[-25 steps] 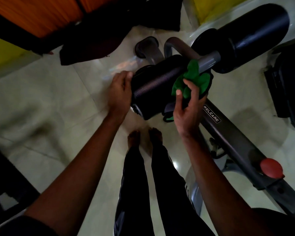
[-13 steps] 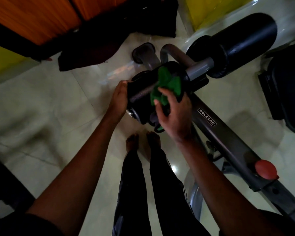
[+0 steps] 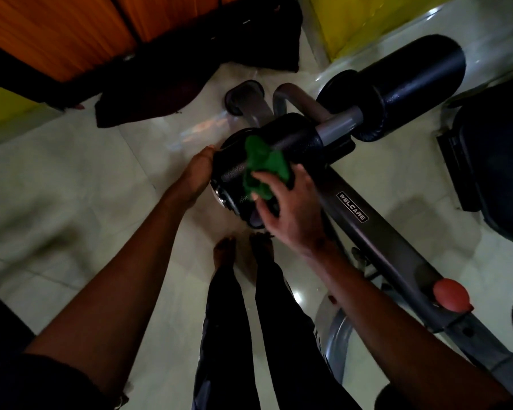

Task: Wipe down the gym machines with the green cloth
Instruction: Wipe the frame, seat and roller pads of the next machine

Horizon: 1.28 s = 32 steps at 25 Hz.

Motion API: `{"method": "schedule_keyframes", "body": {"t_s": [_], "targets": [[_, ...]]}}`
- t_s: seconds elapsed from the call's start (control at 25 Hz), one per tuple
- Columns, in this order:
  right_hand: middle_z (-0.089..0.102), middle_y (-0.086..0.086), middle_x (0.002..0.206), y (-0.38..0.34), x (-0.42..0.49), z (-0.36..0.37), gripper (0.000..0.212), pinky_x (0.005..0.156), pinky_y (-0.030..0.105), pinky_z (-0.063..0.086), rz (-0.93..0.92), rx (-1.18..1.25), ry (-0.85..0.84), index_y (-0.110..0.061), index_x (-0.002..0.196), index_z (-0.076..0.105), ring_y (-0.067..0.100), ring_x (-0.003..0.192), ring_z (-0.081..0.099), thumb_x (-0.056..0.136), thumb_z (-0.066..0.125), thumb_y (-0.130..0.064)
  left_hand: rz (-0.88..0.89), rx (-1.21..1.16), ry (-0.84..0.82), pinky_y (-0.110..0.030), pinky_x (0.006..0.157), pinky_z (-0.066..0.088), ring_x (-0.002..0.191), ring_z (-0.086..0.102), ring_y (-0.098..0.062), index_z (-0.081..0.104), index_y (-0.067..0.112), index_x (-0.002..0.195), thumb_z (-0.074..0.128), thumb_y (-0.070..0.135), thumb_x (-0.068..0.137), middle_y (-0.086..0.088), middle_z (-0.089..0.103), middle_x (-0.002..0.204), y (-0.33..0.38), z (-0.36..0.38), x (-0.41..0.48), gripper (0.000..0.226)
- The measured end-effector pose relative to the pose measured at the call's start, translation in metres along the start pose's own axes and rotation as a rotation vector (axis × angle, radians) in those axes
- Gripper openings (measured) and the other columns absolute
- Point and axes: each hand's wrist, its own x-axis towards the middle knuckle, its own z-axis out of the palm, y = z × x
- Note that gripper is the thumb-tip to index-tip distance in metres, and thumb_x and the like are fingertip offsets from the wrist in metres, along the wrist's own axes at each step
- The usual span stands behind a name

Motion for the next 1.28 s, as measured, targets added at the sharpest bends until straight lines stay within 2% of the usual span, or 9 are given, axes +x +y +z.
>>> {"method": "schedule_keyframes", "body": {"t_s": [0.08, 0.2, 0.36, 0.56, 0.72, 0.92, 1.04, 1.12, 1.28], "targets": [[0.052, 0.021, 0.129, 0.015, 0.010, -0.010, 0.039, 0.093, 0.048, 0.053, 0.209, 0.086, 0.103, -0.025, 0.131, 0.061, 0.031, 0.116, 0.054, 0.094, 0.064, -0.038, 0.059, 0.164, 0.050, -0.024, 0.084, 0.046, 0.091, 0.059, -0.012, 0.066, 0.023, 0.088, 0.038, 0.028, 0.101, 0.000, 0.067, 0.099, 0.000, -0.005, 0.005, 0.031], [0.051, 0.018, 0.127, 0.013, 0.016, -0.005, 0.038, 0.090, 0.044, 0.054, 0.328, 0.096, 0.210, -0.023, 0.130, 0.061, 0.028, 0.111, 0.057, 0.094, 0.063, -0.036, 0.424, 0.336, 0.308, -0.028, 0.089, 0.046, 0.096, 0.059, -0.010, 0.067, 0.013, 0.109, 0.040, 0.027, 0.104, -0.003, 0.069, 0.107, -0.011, 0.004, -0.014, 0.031], [0.047, 0.023, 0.133, -0.004, 0.010, 0.010, 0.037, 0.097, 0.049, 0.049, 0.384, 0.123, 0.224, -0.019, 0.131, 0.062, 0.036, 0.118, 0.053, 0.095, 0.063, -0.032, 0.738, 0.420, 0.252, -0.030, 0.106, 0.040, 0.121, 0.053, -0.017, 0.058, 0.009, 0.130, 0.040, 0.026, 0.106, -0.005, 0.059, 0.127, -0.034, 0.023, -0.036, 0.034], [0.030, 0.021, 0.149, -0.011, -0.029, 0.011, 0.049, 0.111, 0.045, 0.031, -0.076, -0.011, -0.039, -0.018, 0.131, 0.063, 0.037, 0.135, 0.033, 0.083, 0.073, -0.016, 0.468, 0.227, 0.153, -0.049, 0.106, 0.043, 0.117, 0.060, -0.023, 0.063, 0.010, 0.121, 0.032, 0.038, 0.103, -0.009, 0.065, 0.120, -0.030, 0.007, -0.004, 0.046], [0.047, 0.027, 0.136, 0.013, -0.006, -0.005, 0.043, 0.097, 0.046, 0.049, 0.151, 0.009, 0.048, -0.024, 0.135, 0.057, 0.039, 0.117, 0.053, 0.093, 0.063, -0.027, 0.362, 0.232, 0.087, -0.047, 0.105, 0.045, 0.112, 0.062, -0.023, 0.065, 0.028, 0.107, 0.031, 0.036, 0.098, -0.006, 0.068, 0.114, -0.015, 0.003, -0.005, 0.037], [0.049, 0.025, 0.133, -0.008, 0.015, 0.006, 0.040, 0.099, 0.045, 0.049, 0.414, 0.115, 0.220, -0.019, 0.129, 0.062, 0.037, 0.117, 0.054, 0.090, 0.060, -0.027, 0.182, 0.176, 0.055, -0.044, 0.103, 0.049, 0.108, 0.066, -0.021, 0.072, 0.036, 0.096, 0.035, 0.043, 0.093, -0.004, 0.072, 0.110, -0.010, -0.003, 0.001, 0.037], [0.047, 0.028, 0.138, -0.043, 0.003, 0.019, 0.043, 0.108, 0.047, 0.040, 0.183, 0.067, 0.082, -0.017, 0.124, 0.067, 0.039, 0.127, 0.045, 0.081, 0.068, -0.023, 0.108, -0.007, 0.039, -0.021, 0.081, 0.055, 0.079, 0.068, -0.002, 0.068, 0.010, 0.100, 0.032, 0.021, 0.106, 0.002, 0.073, 0.083, 0.000, 0.006, -0.006, 0.038], [0.052, 0.026, 0.133, -0.026, 0.011, 0.004, 0.042, 0.103, 0.046, 0.044, 0.055, 0.020, 0.010, -0.019, 0.122, 0.068, 0.036, 0.122, 0.047, 0.080, 0.069, -0.025, 0.051, -0.050, 0.041, -0.013, 0.067, 0.048, 0.066, 0.064, 0.005, 0.065, 0.014, 0.088, 0.031, 0.016, 0.107, 0.008, 0.070, 0.072, 0.000, 0.011, -0.002, 0.039], [0.056, 0.019, 0.118, 0.020, 0.043, -0.020, 0.034, 0.086, 0.044, 0.052, 0.318, 0.026, 0.211, -0.019, 0.117, 0.067, 0.035, 0.101, 0.058, 0.083, 0.064, -0.025, 0.039, 0.021, 0.072, -0.016, 0.073, 0.045, 0.081, 0.058, -0.007, 0.065, 0.019, 0.092, 0.037, 0.024, 0.104, 0.000, 0.065, 0.092, 0.002, 0.004, 0.003, 0.031]]}}
